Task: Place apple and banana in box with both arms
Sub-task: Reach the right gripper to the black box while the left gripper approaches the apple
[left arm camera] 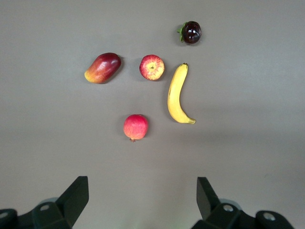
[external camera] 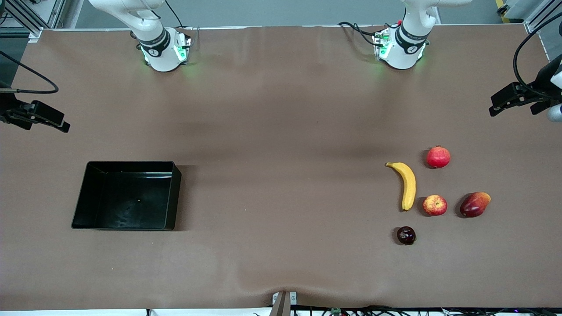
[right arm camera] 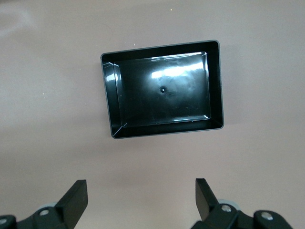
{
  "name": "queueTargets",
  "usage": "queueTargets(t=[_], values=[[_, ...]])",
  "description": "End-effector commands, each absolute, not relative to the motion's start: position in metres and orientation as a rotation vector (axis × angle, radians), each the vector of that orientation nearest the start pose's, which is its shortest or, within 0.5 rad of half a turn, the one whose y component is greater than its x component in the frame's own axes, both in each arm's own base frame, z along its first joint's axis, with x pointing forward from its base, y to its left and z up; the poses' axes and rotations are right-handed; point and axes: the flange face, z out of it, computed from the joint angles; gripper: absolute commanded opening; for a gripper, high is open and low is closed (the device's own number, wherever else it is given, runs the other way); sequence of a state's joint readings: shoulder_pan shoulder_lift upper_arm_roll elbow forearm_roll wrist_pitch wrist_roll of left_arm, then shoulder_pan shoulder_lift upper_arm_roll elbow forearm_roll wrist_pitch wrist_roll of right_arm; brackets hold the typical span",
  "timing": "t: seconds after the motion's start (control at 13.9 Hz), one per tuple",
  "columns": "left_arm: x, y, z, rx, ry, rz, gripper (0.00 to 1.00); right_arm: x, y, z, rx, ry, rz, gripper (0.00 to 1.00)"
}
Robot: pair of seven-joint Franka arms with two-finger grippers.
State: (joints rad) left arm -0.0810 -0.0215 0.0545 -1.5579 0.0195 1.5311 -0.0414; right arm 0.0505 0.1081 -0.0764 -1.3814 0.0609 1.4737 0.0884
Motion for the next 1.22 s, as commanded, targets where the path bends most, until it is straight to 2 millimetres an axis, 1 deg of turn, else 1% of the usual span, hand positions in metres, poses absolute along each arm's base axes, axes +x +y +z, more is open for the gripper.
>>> queueTargets(t=[0.0,0.07,0.22,0.36,0.5,0.57,0.79,0.86,0.93,1.08,1.15], values=[[0.539,-0.012,0.648,-3.117,-0.021,0.008,1.0,0.571,-0.005,0.647,-3.09,0.17,0.028,1.0],[0.539,-0.012,0.649,-3.115,-0.019,0.003,1.0,0.571,-0.004,0.647,-3.09,0.167,0.028,1.0],[0.54,-0.006,0.658,-3.116,-0.036,-0.027,1.0,0.571,-0.004,0.647,-3.09,0.167,0.028,1.0],[0.547,-0.004,0.656,-3.114,-0.046,-0.025,1.0,0.571,-0.004,0.647,-3.09,0.165,0.028,1.0],[0.548,0.0,0.65,-3.114,-0.051,-0.008,1.0,0.572,-0.004,0.646,-3.09,0.167,0.031,1.0],[0.552,-0.001,0.642,-3.114,-0.052,0.018,1.0,0.572,-0.004,0.646,-3.09,0.165,0.028,1.0],[0.56,-0.004,0.63,-3.119,-0.061,0.044,1.0,0.574,-0.003,0.644,-3.09,0.166,0.026,1.0],[0.565,-0.004,0.622,-3.116,-0.063,0.061,1.0,0.576,-0.005,0.643,-3.092,0.171,0.023,1.0],[0.57,-0.005,0.614,-3.11,-0.06,0.075,1.0,0.578,-0.008,0.64,-3.094,0.176,0.025,1.0],[0.584,-0.004,0.59,-3.103,-0.059,0.108,1.0,0.59,-0.014,0.63,-3.095,0.195,-0.006,1.0],[0.592,-0.005,0.577,-3.098,-0.055,0.114,1.0,0.599,-0.015,0.618,-3.099,0.199,-0.009,1.0]])
